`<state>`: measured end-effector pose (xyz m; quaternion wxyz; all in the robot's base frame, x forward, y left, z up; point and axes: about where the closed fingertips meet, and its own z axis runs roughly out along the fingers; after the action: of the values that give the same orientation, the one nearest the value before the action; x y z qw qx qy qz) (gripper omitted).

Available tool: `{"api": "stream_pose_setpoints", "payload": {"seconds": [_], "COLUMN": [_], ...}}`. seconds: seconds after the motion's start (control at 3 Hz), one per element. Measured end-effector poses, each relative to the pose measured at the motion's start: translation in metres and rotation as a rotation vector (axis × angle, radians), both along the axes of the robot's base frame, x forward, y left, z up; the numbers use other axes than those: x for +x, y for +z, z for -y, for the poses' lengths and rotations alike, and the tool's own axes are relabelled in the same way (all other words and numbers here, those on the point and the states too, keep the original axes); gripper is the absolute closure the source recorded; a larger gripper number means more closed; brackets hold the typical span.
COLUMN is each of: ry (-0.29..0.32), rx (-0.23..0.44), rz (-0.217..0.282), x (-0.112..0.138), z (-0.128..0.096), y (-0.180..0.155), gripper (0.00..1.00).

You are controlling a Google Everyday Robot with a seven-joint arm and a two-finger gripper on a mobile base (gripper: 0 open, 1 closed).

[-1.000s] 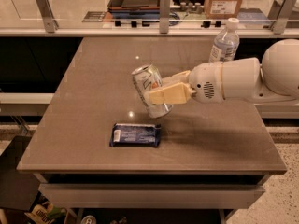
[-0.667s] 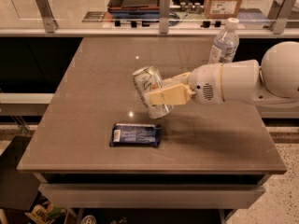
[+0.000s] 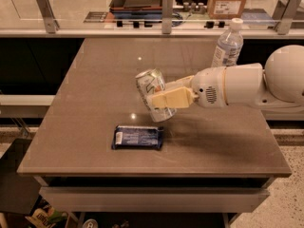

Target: Place 7up can upright

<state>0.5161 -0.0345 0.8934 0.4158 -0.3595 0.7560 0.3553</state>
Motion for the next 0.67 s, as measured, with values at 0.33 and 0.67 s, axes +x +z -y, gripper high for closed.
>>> {"api": "stream_pose_setpoints", "payload": {"seconds": [0.33,0.67], "ry": [0.017,0.032], "rx": [0.017,0.051], "rz": [0.011,0.063], "x": [0.001,0.009], "z": [-0.005,-0.011], "y": [0.003,0.015], "gripper": [1.00,1.00]}}
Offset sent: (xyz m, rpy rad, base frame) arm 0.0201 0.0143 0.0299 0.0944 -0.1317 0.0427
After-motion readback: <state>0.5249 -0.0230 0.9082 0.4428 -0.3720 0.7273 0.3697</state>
